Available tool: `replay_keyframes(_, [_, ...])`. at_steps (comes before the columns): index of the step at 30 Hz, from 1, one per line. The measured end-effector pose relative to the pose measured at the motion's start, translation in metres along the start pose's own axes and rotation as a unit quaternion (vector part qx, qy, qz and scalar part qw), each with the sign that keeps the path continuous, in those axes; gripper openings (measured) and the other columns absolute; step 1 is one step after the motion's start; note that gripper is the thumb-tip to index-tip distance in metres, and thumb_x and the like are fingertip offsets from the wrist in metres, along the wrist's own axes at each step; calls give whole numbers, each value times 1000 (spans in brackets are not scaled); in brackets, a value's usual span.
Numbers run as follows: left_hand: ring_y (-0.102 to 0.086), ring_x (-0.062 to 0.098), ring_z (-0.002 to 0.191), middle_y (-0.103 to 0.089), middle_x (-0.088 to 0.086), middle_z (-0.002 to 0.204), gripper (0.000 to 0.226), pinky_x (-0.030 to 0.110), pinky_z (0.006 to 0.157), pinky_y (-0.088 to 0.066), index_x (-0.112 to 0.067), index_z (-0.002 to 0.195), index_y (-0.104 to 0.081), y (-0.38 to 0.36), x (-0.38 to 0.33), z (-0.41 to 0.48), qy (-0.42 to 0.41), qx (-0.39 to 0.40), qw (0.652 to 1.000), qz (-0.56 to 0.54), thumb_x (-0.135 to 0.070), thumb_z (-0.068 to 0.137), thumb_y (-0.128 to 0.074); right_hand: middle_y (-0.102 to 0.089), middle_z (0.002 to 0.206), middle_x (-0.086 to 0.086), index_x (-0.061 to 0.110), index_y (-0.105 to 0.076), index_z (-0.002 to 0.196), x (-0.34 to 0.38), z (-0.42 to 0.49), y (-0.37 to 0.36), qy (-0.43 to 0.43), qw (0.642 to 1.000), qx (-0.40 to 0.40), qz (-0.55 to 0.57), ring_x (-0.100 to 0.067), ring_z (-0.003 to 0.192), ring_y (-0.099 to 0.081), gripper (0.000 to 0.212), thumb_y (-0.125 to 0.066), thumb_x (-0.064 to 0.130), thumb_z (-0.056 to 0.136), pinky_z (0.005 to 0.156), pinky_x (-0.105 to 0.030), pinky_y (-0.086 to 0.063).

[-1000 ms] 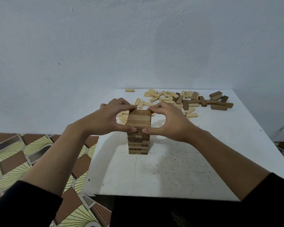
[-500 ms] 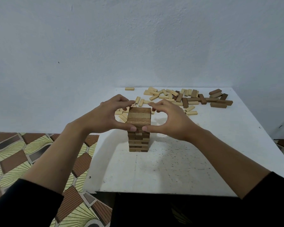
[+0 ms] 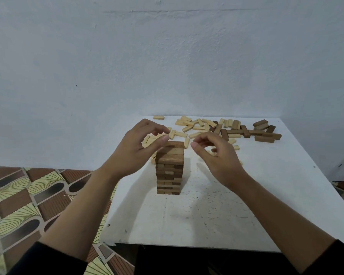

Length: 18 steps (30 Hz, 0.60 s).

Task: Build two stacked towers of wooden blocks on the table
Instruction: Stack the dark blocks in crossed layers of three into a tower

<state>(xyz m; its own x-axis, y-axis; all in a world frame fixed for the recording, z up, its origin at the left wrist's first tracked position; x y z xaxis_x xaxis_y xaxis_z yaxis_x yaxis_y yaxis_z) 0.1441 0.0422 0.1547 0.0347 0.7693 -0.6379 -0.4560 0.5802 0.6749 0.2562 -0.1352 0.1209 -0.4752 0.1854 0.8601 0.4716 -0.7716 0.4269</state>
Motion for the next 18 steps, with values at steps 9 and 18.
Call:
replay_keyframes(9, [-59, 14, 103, -60, -7, 103, 11, 11, 85, -38, -23, 105, -73, -7, -49, -3, -62, -56, 996, -13, -27, 97, -66, -68, 92, 11, 20, -69, 94, -7, -13, 17, -4, 1000, -7, 18, -5, 90, -61, 4, -65, 21, 96, 74, -9, -44])
replay_keyframes(18, [-50, 19, 71, -51, -8, 76, 5, 32, 66, -45, -24, 100, -70, -90, -111, 11, -133, -21, 988, -74, -21, 97, -68, -68, 83, 13, 22, -67, 88, -47, -21, 70, -43, 996, -67, 28, -8, 79, -63, 10, -63, 21, 97, 67, -15, -47])
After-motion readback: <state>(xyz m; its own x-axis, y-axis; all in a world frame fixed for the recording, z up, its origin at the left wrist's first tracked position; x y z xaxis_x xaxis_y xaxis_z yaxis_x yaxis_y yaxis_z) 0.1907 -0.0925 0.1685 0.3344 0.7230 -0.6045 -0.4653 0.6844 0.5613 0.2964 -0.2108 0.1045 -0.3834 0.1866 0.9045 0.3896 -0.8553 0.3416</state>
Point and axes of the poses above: each hand's wrist, its own z-axis towards the middle knuckle, its own y-axis out of the back of the hand, x = y × z, the point moved 7 cm from there along z, towards the middle knuckle
